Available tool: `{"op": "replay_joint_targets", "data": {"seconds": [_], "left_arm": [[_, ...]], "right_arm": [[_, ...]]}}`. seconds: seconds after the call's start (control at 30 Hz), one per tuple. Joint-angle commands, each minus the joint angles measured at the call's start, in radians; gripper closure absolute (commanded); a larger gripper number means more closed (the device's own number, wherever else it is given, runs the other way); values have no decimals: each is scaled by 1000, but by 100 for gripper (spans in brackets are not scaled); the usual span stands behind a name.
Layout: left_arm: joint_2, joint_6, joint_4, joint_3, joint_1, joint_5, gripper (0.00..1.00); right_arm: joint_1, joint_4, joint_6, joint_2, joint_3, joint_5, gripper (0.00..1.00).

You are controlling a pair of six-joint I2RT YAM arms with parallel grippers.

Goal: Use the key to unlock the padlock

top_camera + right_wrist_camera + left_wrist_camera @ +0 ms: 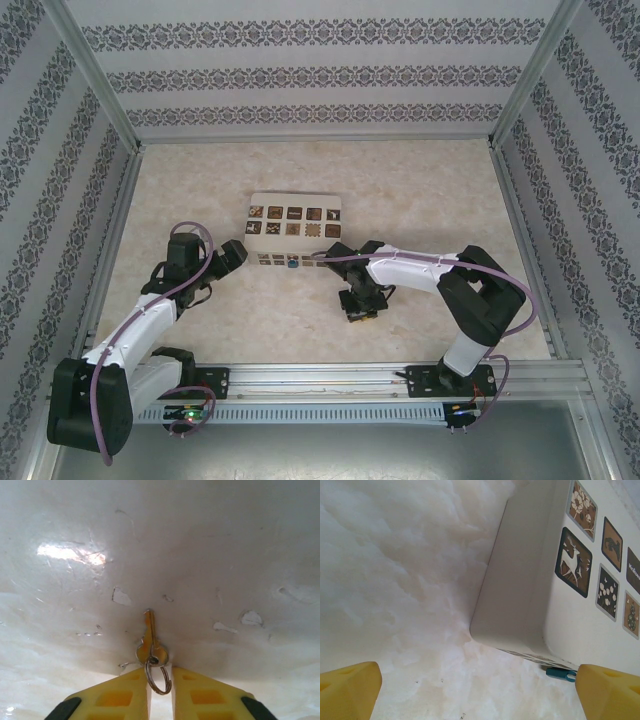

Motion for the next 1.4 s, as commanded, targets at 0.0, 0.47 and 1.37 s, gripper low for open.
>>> {"op": "replay_joint_targets", "data": {"seconds": [0.0,0.47,1.37], "left_arm": [[-6,26,15,25,-3,-11,1],[-29,62,1,126,-4,62,1],[334,-745,594,453,-158,424,4]], "right_arm": [[7,20,-1,11,13,17,87],[-18,52,-84,-164,10,134,100],[-113,970,-403,-636,-134,97,100]]}}
